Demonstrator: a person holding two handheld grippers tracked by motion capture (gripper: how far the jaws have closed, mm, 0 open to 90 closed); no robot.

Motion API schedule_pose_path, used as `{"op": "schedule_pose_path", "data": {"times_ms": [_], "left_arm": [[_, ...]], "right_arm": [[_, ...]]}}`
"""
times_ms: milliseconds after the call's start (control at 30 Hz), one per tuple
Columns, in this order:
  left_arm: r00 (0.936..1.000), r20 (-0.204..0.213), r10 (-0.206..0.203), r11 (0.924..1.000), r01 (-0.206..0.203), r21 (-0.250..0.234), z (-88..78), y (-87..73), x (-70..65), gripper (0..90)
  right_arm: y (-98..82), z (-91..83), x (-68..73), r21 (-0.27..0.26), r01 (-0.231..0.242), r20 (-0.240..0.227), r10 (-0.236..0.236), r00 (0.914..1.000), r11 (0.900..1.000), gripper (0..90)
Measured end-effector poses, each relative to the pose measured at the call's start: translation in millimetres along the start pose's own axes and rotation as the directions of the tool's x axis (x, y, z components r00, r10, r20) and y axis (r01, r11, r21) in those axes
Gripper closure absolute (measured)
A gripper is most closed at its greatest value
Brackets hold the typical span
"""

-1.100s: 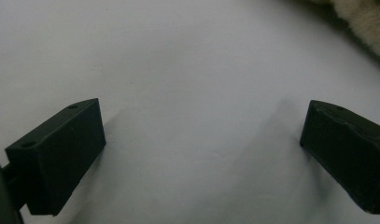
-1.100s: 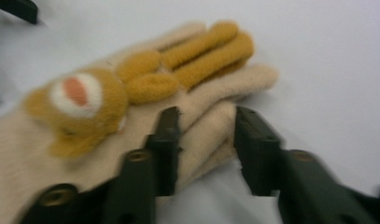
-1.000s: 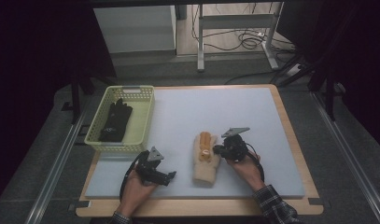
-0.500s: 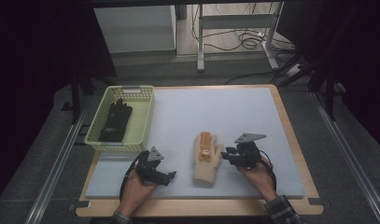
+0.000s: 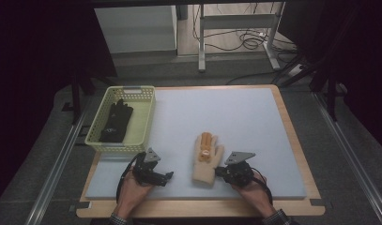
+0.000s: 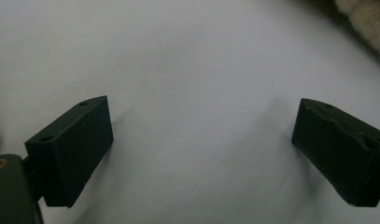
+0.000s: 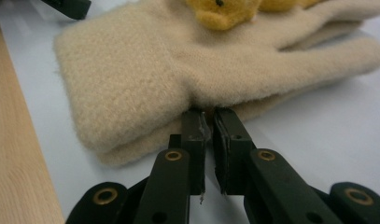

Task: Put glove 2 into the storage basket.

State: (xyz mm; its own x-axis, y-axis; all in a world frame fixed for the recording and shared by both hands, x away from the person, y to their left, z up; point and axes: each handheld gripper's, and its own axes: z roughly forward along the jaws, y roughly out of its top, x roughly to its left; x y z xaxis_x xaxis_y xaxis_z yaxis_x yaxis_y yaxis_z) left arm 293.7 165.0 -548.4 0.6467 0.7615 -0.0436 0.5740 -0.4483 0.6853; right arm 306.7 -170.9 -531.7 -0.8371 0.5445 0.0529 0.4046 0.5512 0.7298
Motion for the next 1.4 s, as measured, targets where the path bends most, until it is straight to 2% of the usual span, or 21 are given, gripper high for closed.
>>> {"op": "schedule_pose_path", "data": {"times_ms": [133, 167, 300, 333, 600, 733, 833, 933, 967, 1167, 1233, 1300, 1333, 1400], "left_arm": [[1.0000, 0.004, 0.000, 1.0000, 0.000, -0.006, -2.7, -3.8, 4.9, 6.0], [0.9998, 0.011, 0.015, 0.9998, -0.015, -0.012, -2.9, -5.3, 5.7, 5.8], [0.9993, 0.022, 0.030, 0.9994, -0.029, -0.018, -3.7, -7.1, 7.0, 5.6], [0.9991, 0.026, 0.034, 0.9993, -0.033, -0.020, -4.1, -7.8, 7.5, 5.5], [0.9973, 0.045, 0.059, 0.9982, -0.058, -0.017, -8.0, -12.3, 11.5, 5.0], [0.9972, 0.047, 0.059, 0.9982, -0.058, -0.015, -7.8, -12.3, 11.8, 4.7], [0.9972, 0.049, 0.057, 0.9983, -0.056, -0.014, -7.8, -12.2, 12.0, 4.7], [0.9972, 0.050, 0.057, 0.9983, -0.056, -0.015, -7.7, -12.3, 12.1, 4.7], [0.9972, 0.050, 0.057, 0.9983, -0.056, -0.016, -7.7, -12.4, 12.1, 4.7], [0.9972, 0.048, 0.057, 0.9982, -0.056, -0.021, -7.7, -12.9, 11.9, 4.8], [0.9972, 0.049, 0.057, 0.9982, -0.056, -0.022, -7.7, -13.0, 12.0, 4.8], [0.9972, 0.049, 0.056, 0.9982, -0.055, -0.022, -7.7, -13.0, 12.0, 4.8], [0.9972, 0.049, 0.056, 0.9982, -0.055, -0.021, -7.7, -13.0, 12.0, 4.8], [0.9972, 0.048, 0.056, 0.9982, -0.055, -0.022, -7.7, -13.0, 11.9, 4.8]], "right_arm": [[8.5, 11.4, 8.8, 0.000, 0.016, -0.016, -0.016, 0.9997, 1.000, 80.0], [11.1, 14.8, 11.3, 0.000, 0.020, -0.021, -0.020, 0.9996, 1.000, 79.6], [17.2, 22.7, 16.0, -0.001, 0.034, -0.022, -0.034, 0.9992, 0.999, 78.8], [22.5, 29.7, 19.6, -0.003, 0.039, -0.022, -0.039, 0.9990, 0.999, 78.4], [37.3, 49.3, 24.2, -0.014, 0.046, -0.008, -0.047, 0.9989, 0.999, 78.4], [40.7, 53.0, 25.4, -0.013, 0.050, -0.006, -0.050, 0.9987, 0.999, 77.1], [39.6, 47.8, 23.5, -0.006, 0.031, -0.023, -0.031, 0.9993, 1.000, 73.1], [38.5, 40.6, 21.9, -0.011, 0.033, -0.011, -0.033, 0.9994, 0.999, 70.9], [37.2, 31.0, 17.4, -0.014, 0.040, 0.015, -0.040, 0.9991, 0.999, 67.4], [29.8, 10.4, -3.0, -0.028, 0.005, 0.078, -0.003, 0.9970, 1.000, 57.7], [22.9, -3.1, -17.7, -0.047, -0.031, 0.113, 0.036, 0.9929, 0.998, 49.5], [17.1, -10.8, -26.6, -0.049, -0.049, 0.143, 0.055, 0.9881, 0.998, 44.2], [17.1, -10.8, -26.6, -0.049, -0.049, 0.143, 0.055, 0.9881, 0.998, 44.2], [9.0, -18.6, -36.3, -0.054, -0.067, 0.183, 0.076, 0.9801, 0.996, 39.1]]}}
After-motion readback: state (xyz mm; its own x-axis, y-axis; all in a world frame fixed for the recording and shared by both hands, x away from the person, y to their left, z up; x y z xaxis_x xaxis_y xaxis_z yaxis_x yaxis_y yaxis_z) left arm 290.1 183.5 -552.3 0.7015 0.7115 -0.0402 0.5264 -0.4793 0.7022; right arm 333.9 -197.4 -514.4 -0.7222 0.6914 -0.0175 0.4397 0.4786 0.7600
